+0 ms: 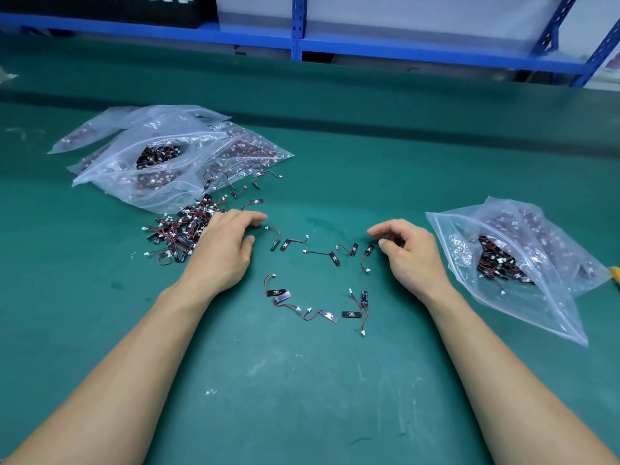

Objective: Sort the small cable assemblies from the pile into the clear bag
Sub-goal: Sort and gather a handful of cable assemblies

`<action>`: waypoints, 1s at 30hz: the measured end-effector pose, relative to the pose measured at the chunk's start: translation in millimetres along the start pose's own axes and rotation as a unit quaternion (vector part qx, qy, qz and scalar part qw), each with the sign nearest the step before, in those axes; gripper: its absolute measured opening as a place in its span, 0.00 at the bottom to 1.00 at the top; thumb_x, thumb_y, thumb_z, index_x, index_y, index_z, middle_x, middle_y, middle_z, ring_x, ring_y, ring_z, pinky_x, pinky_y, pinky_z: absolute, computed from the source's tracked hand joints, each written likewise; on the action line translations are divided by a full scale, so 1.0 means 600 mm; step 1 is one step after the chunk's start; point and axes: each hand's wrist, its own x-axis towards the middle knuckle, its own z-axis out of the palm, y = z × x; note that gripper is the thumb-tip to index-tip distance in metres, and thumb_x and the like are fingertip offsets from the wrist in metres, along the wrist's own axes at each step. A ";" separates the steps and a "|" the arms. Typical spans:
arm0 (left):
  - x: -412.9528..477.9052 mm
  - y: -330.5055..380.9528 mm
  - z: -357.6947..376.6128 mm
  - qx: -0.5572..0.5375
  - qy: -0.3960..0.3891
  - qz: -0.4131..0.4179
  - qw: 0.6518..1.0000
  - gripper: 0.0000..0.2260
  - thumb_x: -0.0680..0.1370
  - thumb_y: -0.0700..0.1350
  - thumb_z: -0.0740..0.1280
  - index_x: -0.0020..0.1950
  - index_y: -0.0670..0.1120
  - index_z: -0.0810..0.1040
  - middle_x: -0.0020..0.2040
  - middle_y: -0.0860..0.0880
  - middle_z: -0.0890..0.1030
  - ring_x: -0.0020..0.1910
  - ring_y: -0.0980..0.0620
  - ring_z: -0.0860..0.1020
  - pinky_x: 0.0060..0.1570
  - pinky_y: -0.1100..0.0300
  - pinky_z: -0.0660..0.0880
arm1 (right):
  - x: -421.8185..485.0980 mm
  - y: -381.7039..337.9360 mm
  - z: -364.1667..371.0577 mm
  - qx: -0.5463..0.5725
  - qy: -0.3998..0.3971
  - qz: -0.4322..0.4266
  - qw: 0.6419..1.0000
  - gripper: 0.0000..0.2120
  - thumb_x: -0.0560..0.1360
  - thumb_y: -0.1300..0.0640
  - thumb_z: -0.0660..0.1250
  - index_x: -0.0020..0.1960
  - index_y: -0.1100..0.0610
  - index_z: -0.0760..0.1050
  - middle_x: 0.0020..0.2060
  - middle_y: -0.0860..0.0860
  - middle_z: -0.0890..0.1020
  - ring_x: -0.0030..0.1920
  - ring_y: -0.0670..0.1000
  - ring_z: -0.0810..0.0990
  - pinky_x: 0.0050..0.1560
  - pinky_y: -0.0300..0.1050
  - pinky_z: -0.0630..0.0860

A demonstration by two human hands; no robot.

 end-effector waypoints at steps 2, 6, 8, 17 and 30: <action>0.000 0.001 0.000 -0.001 0.000 -0.001 1.000 0.17 0.79 0.35 0.64 0.67 0.47 0.76 0.60 0.50 0.78 0.61 0.48 0.69 0.65 0.56 0.64 | 0.000 0.000 0.000 0.000 0.000 -0.001 1.000 0.17 0.73 0.70 0.64 0.46 0.50 0.82 0.43 0.43 0.83 0.36 0.39 0.74 0.40 0.29 0.69; 0.000 0.002 0.000 -0.002 -0.001 -0.002 1.000 0.17 0.79 0.35 0.64 0.67 0.47 0.76 0.60 0.50 0.78 0.61 0.48 0.69 0.64 0.57 0.64 | 0.000 0.000 -0.001 0.000 0.000 -0.001 1.000 0.17 0.73 0.70 0.64 0.46 0.49 0.82 0.43 0.42 0.83 0.36 0.39 0.74 0.40 0.29 0.69; 0.000 0.002 -0.001 -0.001 -0.001 -0.003 1.000 0.17 0.80 0.35 0.64 0.67 0.47 0.75 0.60 0.50 0.78 0.61 0.48 0.69 0.64 0.57 0.64 | 0.000 0.001 -0.001 0.000 -0.001 -0.002 1.000 0.17 0.73 0.70 0.64 0.46 0.49 0.82 0.43 0.43 0.83 0.36 0.39 0.74 0.40 0.29 0.69; 0.000 0.001 -0.001 0.001 -0.003 -0.003 1.000 0.17 0.80 0.35 0.63 0.67 0.47 0.76 0.60 0.49 0.78 0.61 0.47 0.69 0.65 0.56 0.64 | 0.000 0.002 0.000 -0.003 -0.001 -0.005 1.000 0.17 0.73 0.70 0.64 0.45 0.49 0.82 0.42 0.42 0.83 0.36 0.39 0.75 0.40 0.28 0.68; 0.001 0.000 0.001 0.002 -0.003 0.000 1.000 0.17 0.80 0.35 0.63 0.67 0.47 0.76 0.60 0.49 0.78 0.61 0.47 0.70 0.65 0.55 0.65 | 0.002 0.004 0.000 -0.002 -0.006 -0.001 1.000 0.17 0.74 0.69 0.64 0.46 0.48 0.82 0.43 0.44 0.83 0.38 0.39 0.75 0.40 0.29 0.69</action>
